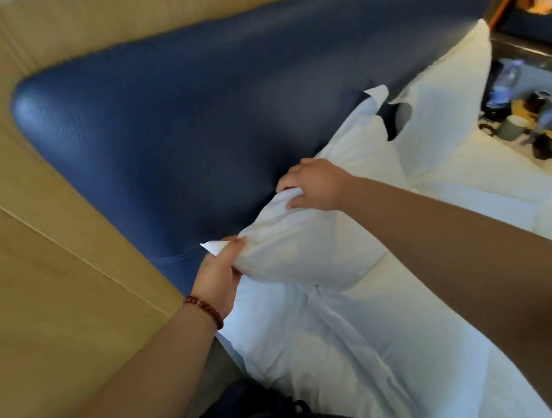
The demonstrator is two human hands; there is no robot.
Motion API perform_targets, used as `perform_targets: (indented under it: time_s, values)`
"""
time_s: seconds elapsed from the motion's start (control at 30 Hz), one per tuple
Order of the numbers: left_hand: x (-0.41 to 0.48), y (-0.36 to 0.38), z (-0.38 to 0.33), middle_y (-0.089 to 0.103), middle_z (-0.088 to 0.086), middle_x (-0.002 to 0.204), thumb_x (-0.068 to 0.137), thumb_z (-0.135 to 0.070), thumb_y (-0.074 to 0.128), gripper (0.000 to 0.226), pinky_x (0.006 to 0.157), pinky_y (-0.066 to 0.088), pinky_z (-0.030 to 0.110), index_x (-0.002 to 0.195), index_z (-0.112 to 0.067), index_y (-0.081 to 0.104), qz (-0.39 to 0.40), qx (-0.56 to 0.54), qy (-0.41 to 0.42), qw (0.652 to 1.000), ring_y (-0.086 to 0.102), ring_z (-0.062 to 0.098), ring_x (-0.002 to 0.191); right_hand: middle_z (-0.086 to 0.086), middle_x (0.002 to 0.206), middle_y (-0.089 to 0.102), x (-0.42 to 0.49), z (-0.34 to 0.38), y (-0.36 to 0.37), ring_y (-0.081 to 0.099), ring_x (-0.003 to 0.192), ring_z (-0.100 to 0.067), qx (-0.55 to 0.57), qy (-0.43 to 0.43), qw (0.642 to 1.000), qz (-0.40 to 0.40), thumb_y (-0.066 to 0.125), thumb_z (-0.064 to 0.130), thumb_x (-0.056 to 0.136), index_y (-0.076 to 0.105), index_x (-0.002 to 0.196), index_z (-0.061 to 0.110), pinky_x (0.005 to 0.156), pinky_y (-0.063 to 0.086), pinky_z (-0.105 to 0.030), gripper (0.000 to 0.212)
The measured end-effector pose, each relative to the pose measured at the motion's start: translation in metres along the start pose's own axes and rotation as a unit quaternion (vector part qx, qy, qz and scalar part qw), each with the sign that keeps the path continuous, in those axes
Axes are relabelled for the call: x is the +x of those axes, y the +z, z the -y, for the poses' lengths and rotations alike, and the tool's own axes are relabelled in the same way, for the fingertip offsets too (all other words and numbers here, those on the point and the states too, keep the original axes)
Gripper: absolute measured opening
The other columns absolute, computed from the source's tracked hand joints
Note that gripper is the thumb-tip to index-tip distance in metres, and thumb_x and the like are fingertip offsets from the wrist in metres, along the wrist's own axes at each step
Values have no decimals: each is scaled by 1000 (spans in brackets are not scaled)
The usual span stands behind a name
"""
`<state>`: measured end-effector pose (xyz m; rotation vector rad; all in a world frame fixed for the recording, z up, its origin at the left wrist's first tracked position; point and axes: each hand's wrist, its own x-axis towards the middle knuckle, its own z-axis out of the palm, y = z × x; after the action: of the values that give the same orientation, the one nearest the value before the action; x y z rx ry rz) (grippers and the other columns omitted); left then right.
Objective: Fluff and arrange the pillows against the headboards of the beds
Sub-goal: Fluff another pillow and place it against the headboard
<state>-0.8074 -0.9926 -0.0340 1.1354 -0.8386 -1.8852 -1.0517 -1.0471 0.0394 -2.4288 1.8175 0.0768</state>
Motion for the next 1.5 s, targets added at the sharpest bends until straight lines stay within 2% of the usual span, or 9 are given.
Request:
perform_targets:
  time_s: [0.17,0.3,0.43,0.7,0.83,1.03,1.2,1.33,1.5]
  values:
    - [-19,-6,13,71,13,109,66,-53,82,53,103,46,50,95,-9,72,-25,79,36,996,63,25,101,6,93,59,3,-18,16,50,95,-19,88,1,993,-74,67,41,86,70,92,22,83,38,-30,21]
    - [-24,-1,20,45,2,55,53,-76,73,77,52,40,22,59,-6,43,-118,211,4,970,42,16,48,5,70,55,-2,-25,26,50,79,-19,143,31,981,-124,63,38,91,62,80,18,77,34,-27,22]
    - [-18,8,25,74,5,106,91,-39,65,38,85,54,36,110,-6,68,-116,-36,14,993,71,22,98,3,65,54,4,-31,21,53,67,-22,194,105,971,-86,54,41,95,50,74,21,66,45,-36,29]
    - [22,18,32,71,6,103,70,-42,83,42,89,56,47,100,-17,68,-237,5,-147,960,68,30,94,-7,90,61,3,-20,32,55,95,-33,-68,118,978,-157,52,35,95,57,93,15,88,33,-41,20]
    - [16,9,39,69,0,97,72,-51,77,38,77,59,38,98,-25,64,-271,17,-104,957,67,23,86,-1,96,67,-19,-12,35,59,91,-30,-67,-85,952,-285,49,33,95,71,93,16,91,36,-39,28]
    - [-17,7,35,61,-6,91,87,-43,65,26,72,48,25,95,-22,54,-390,239,122,881,58,10,85,10,127,62,-38,-18,47,53,122,-15,-12,-88,990,-112,40,44,101,63,125,27,118,16,-33,38]
    - [-18,43,17,60,-14,108,93,-31,60,15,94,41,22,105,-23,64,-209,424,348,810,51,4,105,1,125,64,-40,-5,47,52,125,-21,-5,-95,980,-173,47,37,99,67,121,20,117,22,-39,34]
    - [5,66,20,28,1,158,95,-54,47,71,115,20,27,152,-16,27,-33,563,187,805,25,19,144,-3,122,65,-42,-16,38,57,118,-25,-83,-215,966,-119,48,42,94,66,121,18,114,24,-41,41]
    - [13,60,26,26,-4,158,90,-67,43,80,110,31,35,154,-24,18,-9,625,136,769,30,21,142,4,150,45,-36,-94,11,33,142,-15,-122,33,988,-88,26,56,99,47,142,24,120,7,-45,58]
